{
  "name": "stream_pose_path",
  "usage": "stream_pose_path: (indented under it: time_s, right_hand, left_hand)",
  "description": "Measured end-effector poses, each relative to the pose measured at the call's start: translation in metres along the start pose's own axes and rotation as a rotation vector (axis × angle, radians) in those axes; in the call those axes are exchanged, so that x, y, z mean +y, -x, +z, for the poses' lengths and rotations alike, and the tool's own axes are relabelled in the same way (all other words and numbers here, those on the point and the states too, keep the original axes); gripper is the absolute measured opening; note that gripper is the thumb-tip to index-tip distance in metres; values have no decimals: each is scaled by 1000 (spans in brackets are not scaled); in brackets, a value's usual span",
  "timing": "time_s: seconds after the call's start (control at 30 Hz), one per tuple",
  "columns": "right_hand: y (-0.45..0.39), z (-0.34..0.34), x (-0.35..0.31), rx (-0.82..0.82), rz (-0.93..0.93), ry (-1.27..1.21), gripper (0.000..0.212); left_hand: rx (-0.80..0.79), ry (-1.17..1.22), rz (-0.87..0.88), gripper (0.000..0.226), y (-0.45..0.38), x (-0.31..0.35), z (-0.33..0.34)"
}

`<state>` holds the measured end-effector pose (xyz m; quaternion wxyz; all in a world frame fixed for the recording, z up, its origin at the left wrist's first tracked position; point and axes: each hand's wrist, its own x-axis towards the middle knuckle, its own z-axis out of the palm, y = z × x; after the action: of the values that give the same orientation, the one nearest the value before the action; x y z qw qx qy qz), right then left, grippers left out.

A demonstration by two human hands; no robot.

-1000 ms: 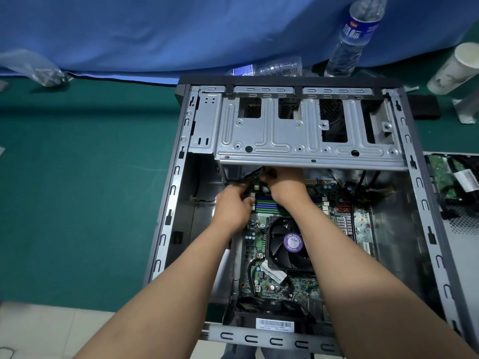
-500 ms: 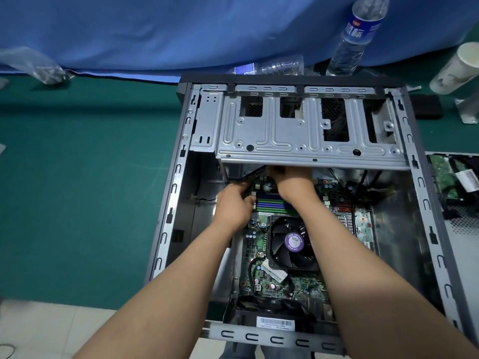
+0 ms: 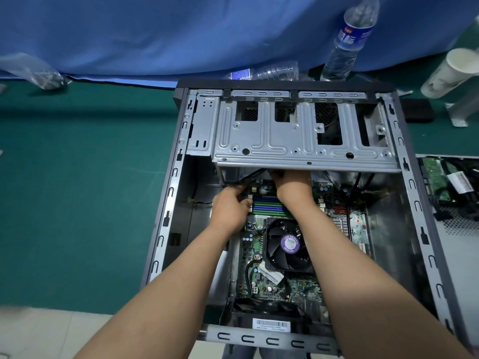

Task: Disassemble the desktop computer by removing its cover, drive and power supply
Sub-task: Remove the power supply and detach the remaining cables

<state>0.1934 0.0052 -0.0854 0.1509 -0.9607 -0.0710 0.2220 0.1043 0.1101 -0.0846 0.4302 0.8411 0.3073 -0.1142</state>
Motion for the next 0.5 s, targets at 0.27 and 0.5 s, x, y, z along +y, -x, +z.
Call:
stream_pose_path:
  time_s: [0.27, 0.5]
  right_hand:
    - [7, -1, -8, -36, -211, -20, 33]
    - [17, -21, 1, -141, -224, -152, 34]
  left_hand:
    - [5, 21, -21, 43, -1, 0, 1]
    - [20, 117, -91, 39, 2, 3, -5]
